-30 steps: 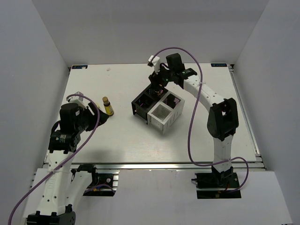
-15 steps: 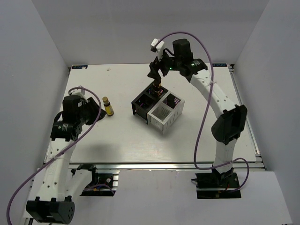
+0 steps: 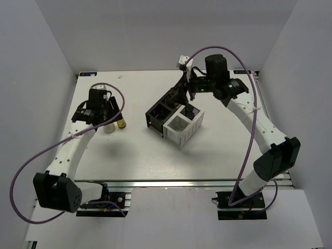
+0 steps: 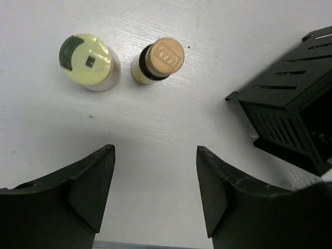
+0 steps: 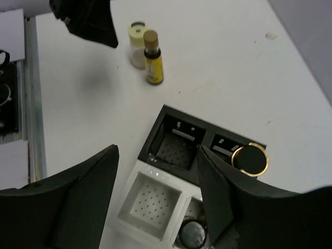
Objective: Organize the condiment bottles
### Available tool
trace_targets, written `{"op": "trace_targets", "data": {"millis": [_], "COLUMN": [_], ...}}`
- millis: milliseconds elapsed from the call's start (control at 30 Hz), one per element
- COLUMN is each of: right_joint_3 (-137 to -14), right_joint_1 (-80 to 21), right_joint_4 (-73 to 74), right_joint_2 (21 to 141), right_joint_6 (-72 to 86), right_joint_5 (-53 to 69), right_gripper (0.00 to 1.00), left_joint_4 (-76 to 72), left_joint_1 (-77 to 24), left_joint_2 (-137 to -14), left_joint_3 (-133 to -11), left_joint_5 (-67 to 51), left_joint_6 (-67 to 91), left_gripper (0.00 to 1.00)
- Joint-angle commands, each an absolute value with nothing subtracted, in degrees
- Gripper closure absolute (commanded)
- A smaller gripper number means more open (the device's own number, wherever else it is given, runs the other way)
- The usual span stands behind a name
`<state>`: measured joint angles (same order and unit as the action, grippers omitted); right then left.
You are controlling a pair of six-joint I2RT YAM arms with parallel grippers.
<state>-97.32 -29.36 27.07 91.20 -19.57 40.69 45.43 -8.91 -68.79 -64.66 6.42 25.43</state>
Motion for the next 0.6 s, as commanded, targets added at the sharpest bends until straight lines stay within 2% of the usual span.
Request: {"op": "trace_targets", "data": {"millis": [0, 367, 567], "right_joint_3": [-95.01, -90.27, -88.6], "right_joint_1": [-29.44, -29.36, -29.36], "right_joint_4": [26.46, 25.67, 24.96], "right_joint_2": [88.69, 85.26, 84.2], "right_joint_6": [-19.34, -18.9, -18.46], "right_joint_5": [42.98, 42.8, 42.28], "right_gripper": [0.32, 0.3, 0.3], "left_joint_4": [42.54, 37.8, 37.0], "left_joint_1": [-9.93, -9.93, -9.93], "left_joint_2": [-72.15, -85.86, -92.02], "left_joint_3": [-68.2, -73.65, -77.87], "left_joint_5": [10.9, 13.98, 12.22], "left_joint_6": [22.07, 18.02, 18.28], "left_gripper": [0.26, 0.22, 0.25]}}
